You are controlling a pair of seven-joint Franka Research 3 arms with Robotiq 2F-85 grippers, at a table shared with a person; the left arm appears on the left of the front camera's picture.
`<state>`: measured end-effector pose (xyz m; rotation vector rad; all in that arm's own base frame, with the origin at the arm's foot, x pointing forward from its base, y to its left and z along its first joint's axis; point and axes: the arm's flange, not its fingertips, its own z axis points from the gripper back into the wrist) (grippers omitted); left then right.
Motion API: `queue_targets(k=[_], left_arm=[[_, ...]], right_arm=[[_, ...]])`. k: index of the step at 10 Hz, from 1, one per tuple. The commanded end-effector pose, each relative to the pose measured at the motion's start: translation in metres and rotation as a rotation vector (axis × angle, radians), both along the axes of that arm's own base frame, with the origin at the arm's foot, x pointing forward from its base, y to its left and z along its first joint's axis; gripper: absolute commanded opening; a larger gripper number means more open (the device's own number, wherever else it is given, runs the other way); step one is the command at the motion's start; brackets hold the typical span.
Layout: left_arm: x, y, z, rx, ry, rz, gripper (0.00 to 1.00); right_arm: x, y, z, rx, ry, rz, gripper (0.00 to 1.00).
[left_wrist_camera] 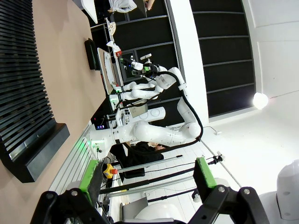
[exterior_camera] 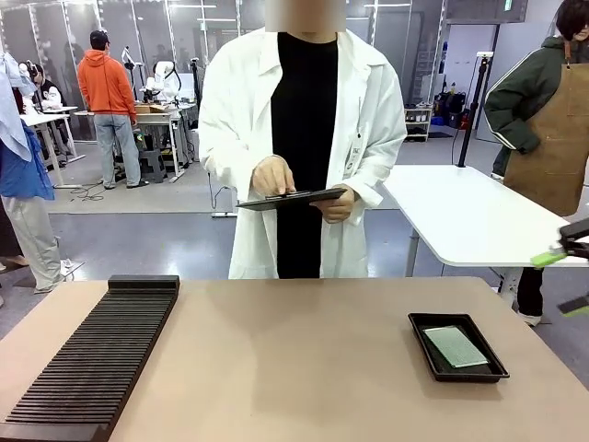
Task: Inspect the PCB.
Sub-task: Place the Blank PCB in the ESD tray.
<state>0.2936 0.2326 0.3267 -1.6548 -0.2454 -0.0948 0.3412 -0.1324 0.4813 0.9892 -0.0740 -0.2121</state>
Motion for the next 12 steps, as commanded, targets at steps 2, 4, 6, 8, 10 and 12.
queue_targets(k=[2, 4, 6, 8, 10, 12], left_arm=[[0.002, 0.003, 0.004, 0.009, 0.012, 0.000, 1.00], [0.002, 0.003, 0.004, 0.009, 0.012, 0.000, 1.00], [0.002, 0.003, 0.004, 0.009, 0.012, 0.000, 1.00], [0.002, 0.003, 0.004, 0.009, 0.012, 0.000, 1.00], [0.002, 0.003, 0.004, 0.009, 0.012, 0.000, 1.00], [0.002, 0.003, 0.004, 0.009, 0.012, 0.000, 1.00]], right_arm=[[-0.043, -0.048, -0.024, 0.196, -0.036, 0.061, 1.00], [-0.068, -0.061, -0.058, 0.285, -0.059, 0.072, 1.00], [-0.071, -0.061, -0.079, 0.326, -0.106, 0.072, 1.00], [-0.066, -0.058, -0.096, 0.397, -0.119, 0.063, 1.00], [-0.075, -0.059, -0.084, 0.323, -0.085, 0.059, 1.00], [-0.075, -0.059, -0.084, 0.323, -0.085, 0.059, 1.00]])
